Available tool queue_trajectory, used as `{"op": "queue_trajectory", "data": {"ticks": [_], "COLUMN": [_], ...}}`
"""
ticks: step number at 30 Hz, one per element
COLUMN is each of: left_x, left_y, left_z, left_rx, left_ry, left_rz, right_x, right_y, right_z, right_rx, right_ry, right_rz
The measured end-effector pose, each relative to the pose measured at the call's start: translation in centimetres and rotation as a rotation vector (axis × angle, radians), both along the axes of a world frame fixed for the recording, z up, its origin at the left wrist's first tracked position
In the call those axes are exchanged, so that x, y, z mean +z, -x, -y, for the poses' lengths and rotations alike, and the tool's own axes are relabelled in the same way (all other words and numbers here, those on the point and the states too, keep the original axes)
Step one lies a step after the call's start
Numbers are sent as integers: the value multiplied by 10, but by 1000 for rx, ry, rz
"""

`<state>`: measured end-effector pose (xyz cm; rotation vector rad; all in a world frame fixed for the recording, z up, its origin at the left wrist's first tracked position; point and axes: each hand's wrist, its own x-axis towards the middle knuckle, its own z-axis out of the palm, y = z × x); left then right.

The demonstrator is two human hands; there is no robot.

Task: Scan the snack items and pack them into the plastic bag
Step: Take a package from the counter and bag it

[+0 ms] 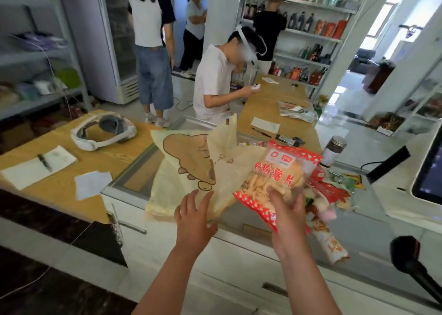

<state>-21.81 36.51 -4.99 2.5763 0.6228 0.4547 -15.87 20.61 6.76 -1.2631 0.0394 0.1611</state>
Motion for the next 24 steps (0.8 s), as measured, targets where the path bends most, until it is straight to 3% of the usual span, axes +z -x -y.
{"op": "queue_trajectory", "data": {"ticks": [3,8,10,16,18,21,24], "left_x": [-6,14,35,116,139,156,156], "left_y": [1,-6,-13,-42,-51,-58,-62], "left_z": [-10,-30,-34,-47,-45,-38,-34], "left_rx": [55,143,172,255,231,196,182], "left_ry": [-106,39,77,-95,-177,-268,-362], "left_rz": [30,311,389,541,585,601,561], "right_x": [-4,-3,1,15,19,18,20], "right_y": [-4,-27,-43,-84,-88,-101,-129], "right_z": [-2,7,19,50,39,5,-27], "right_rx": [12,169,334,1058,1168,905,521], "right_ry": [14,77,156,418,478,422,117], "right_rz": [-26,-36,-21,-90,-102,-131,-119]}}
